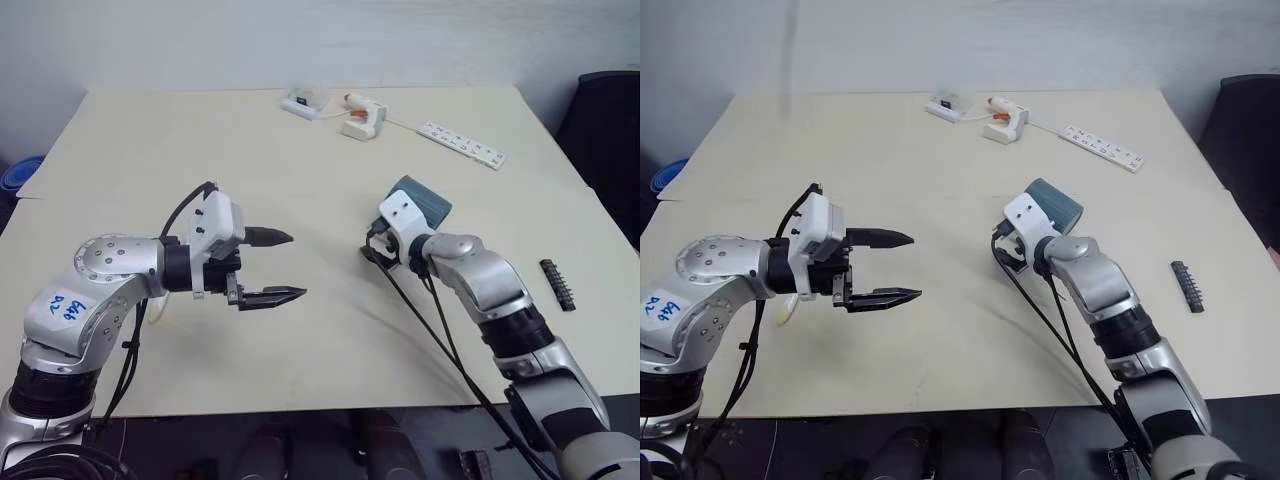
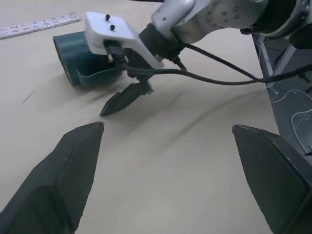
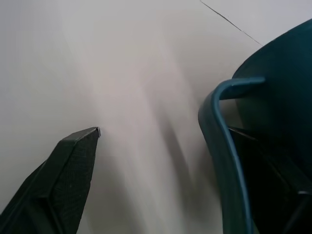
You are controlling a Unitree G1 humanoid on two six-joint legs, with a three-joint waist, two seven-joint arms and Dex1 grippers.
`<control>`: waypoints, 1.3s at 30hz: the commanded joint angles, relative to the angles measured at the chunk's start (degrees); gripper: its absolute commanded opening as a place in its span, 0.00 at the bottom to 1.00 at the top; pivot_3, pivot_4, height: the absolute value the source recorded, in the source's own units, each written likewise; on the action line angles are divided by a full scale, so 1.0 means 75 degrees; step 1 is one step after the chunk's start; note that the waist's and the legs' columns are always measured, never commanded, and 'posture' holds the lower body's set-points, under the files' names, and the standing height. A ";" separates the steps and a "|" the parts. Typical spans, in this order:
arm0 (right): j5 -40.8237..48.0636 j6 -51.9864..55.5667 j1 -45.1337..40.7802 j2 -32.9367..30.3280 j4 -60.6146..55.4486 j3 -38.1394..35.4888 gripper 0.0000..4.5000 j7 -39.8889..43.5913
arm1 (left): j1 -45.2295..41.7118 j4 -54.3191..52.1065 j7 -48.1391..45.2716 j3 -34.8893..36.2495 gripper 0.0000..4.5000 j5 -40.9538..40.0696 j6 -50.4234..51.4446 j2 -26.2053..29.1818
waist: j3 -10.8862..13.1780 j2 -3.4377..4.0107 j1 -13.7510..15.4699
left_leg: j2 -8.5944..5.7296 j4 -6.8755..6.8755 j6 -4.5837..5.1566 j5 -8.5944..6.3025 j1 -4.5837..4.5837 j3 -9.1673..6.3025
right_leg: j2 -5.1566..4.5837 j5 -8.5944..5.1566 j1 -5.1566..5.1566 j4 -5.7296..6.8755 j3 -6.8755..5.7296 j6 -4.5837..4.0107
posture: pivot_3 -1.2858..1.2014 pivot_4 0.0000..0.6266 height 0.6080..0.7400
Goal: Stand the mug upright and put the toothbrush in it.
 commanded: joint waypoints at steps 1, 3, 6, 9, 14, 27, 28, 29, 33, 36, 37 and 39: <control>-0.0298 -0.0269 -0.0111 -0.0035 0.0499 -0.0034 0.64 0.0269 | -0.0126 0.0053 -0.0011 0.0079 1.00 0.0015 -0.0175 0.0037 | 0.0000 0.0000 0.0010 | 0.0000 0.0000 -0.0001 0.0001 -0.0001 -0.0002 | 0.0000 0.0000 -0.0001 0.0004 0.0000 -0.0001 | 0.52 0.24 1.00; -0.0350 -0.0390 -0.0225 -0.0094 0.0625 -0.0062 0.50 0.0476 | -0.0113 0.0054 -0.0003 0.0069 1.00 0.0027 -0.0208 0.0034 | 0.0000 0.0000 0.0012 | -0.0001 0.0000 -0.0004 0.0002 -0.0004 -0.0004 | -0.0001 -0.0001 -0.0002 0.0023 -0.0001 -0.0001 | 0.52 0.24 1.00; -0.0414 -0.0439 -0.0263 -0.0107 0.0660 -0.0112 0.27 0.0685 | -0.0093 0.0036 0.0026 0.0075 1.00 0.0015 -0.0223 0.0018 | 0.0000 0.0000 0.0015 | -0.0001 0.0001 -0.0004 0.0002 -0.0012 -0.0005 | -0.0002 0.0000 -0.0005 0.0029 -0.0002 0.0000 | 0.52 0.24 1.00; -0.0492 -0.0473 -0.0241 -0.0065 0.0657 -0.0182 0.11 0.0801 | -0.0065 0.0053 0.0046 0.0095 1.00 0.0020 -0.0263 0.0022 | -0.0002 -0.0003 0.0020 | -0.0001 0.0000 -0.0004 0.0002 -0.0016 -0.0006 | -0.0003 0.0000 -0.0007 0.0026 -0.0003 0.0000 | 0.52 0.24 1.00; 0.0189 -0.0817 -0.0083 0.0409 0.0082 -0.0794 0.08 0.1400 | 0.0030 0.0046 0.0150 0.0263 1.00 -0.0022 -0.0222 0.0060 | -0.0006 -0.0010 0.0022 | 0.0001 -0.0003 -0.0004 0.0002 -0.0019 -0.0011 | -0.0002 -0.0001 -0.0006 0.0021 -0.0007 -0.0001 | 0.52 0.24 1.00; 0.2589 -0.2513 0.0848 0.3245 0.0021 -0.1714 0.08 0.3157 | 0.1488 -0.0572 0.0801 0.2466 1.00 -0.0815 0.0801 0.0931 | -0.0008 -0.0014 -0.0076 | 0.0073 -0.0018 -0.0029 0.0005 -0.0021 0.0000 | 0.0012 -0.0016 -0.0040 0.0048 -0.0011 -0.0031 | 0.52 0.24 1.00; 0.2425 -0.2931 0.0929 0.3410 0.0383 -0.1586 0.08 0.3308 | 0.1447 -0.0602 0.0802 0.2490 1.00 -0.0851 0.0874 0.1046 | -0.0008 -0.0014 -0.0048 | 0.0072 -0.0018 -0.0029 0.0005 -0.0020 -0.0001 | 0.0011 -0.0016 -0.0038 0.0047 -0.0013 -0.0031 | 0.52 0.24 1.00; 0.2301 -0.3229 0.0975 0.3513 0.0650 -0.1508 0.08 0.3414 | 0.1414 -0.0627 0.0809 0.2498 1.00 -0.0879 0.0928 0.1121 | -0.0008 -0.0014 -0.0036 | 0.0071 -0.0018 -0.0030 0.0004 -0.0019 -0.0002 | 0.0011 -0.0016 -0.0039 0.0049 -0.0013 -0.0031 | 0.52 0.24 1.00; 0.1786 -0.4291 0.1435 0.3479 0.1149 -0.1079 0.08 0.3959 | 0.1335 -0.0701 0.0823 0.2476 1.00 -0.1072 0.1101 0.1340 | -0.0007 -0.0012 -0.0014 | 0.0066 -0.0019 -0.0032 0.0004 -0.0017 -0.0001 | 0.0009 -0.0016 -0.0039 0.0051 -0.0014 -0.0031 | 0.52 0.24 1.00; 0.1629 -0.4597 0.2095 0.3090 0.0639 -0.0898 0.08 0.4276 | 0.1304 -0.0833 0.0850 0.2279 1.00 -0.1152 0.1148 0.1371 | -0.0007 -0.0011 0.0004 | 0.0066 -0.0020 -0.0036 0.0003 -0.0018 -0.0003 | 0.0009 -0.0017 -0.0039 0.0050 -0.0015 -0.0031 | 0.52 0.24 1.00; 0.1625 -0.4595 0.2273 0.2977 0.0445 -0.0861 0.08 0.4335 | 0.1298 -0.0860 0.0857 0.2238 1.00 -0.1178 0.1161 0.1374 | -0.0007 -0.0011 0.0001 | 0.0066 -0.0020 -0.0038 0.0002 -0.0018 -0.0004 | 0.0009 -0.0017 -0.0039 0.0049 -0.0016 -0.0032 | 0.52 0.24 1.00; 0.1647 -0.4463 0.2576 0.2737 0.0069 -0.0830 0.08 0.4351 | 0.1280 -0.0838 0.0834 0.2176 1.00 -0.1219 0.1161 0.1376 | -0.0007 -0.0012 0.0002 | 0.0066 -0.0019 -0.0040 0.0001 -0.0017 -0.0002 | 0.0008 -0.0017 -0.0038 0.0049 -0.0013 -0.0031 | 0.52 0.24 1.00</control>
